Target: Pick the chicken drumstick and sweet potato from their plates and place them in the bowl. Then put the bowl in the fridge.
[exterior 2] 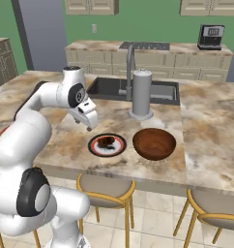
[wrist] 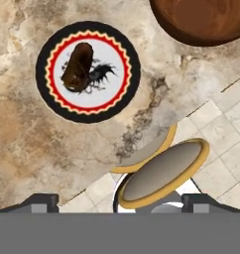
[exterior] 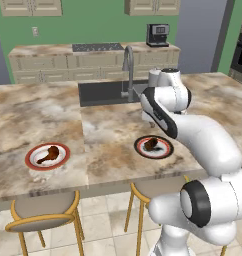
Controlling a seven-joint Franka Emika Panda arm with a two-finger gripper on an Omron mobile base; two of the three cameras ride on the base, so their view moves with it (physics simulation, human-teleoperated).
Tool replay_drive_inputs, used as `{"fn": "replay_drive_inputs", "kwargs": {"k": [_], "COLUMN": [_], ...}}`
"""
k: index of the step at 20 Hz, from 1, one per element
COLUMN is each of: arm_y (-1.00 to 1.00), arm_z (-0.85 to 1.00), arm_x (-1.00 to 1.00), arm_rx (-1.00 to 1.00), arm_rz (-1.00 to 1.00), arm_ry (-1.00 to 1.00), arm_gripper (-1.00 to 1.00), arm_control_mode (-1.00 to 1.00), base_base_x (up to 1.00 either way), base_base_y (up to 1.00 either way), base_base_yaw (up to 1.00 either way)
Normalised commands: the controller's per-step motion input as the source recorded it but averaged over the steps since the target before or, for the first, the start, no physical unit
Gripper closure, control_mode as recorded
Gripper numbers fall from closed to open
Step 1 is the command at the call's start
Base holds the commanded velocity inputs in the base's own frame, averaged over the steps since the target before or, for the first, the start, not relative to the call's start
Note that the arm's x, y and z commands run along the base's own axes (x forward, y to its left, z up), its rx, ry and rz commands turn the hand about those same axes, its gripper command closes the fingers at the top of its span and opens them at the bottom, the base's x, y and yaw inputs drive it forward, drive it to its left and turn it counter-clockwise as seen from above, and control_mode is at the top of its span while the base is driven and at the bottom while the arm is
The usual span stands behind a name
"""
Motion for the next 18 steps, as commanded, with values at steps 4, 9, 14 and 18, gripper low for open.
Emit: {"fn": "replay_drive_inputs", "kwargs": {"k": [4,9,14,18], "arm_y": [-0.14,-0.16,-0.16,-0.1], "arm_z": [-0.37,-0.45,-0.5,-0.44], "arm_x": [0.31,0.34,0.22,0.34], "arm_rx": [0.1,0.03,0.02,0.03], "arm_rz": [-0.1,-0.04,-0.01,-0.02], "arm_ry": [0.01,0.0,0.0,0.0], "arm_gripper": [-1.0,-1.0,-1.0,-1.0], "arm_control_mode": [-1.0,-1.0,-1.0,-1.0], "base_base_x": [0.0,0.0,0.0,0.0], "base_base_y": [0.0,0.0,0.0,0.0], "base_base_yaw": [0.0,0.0,0.0,0.0]}}
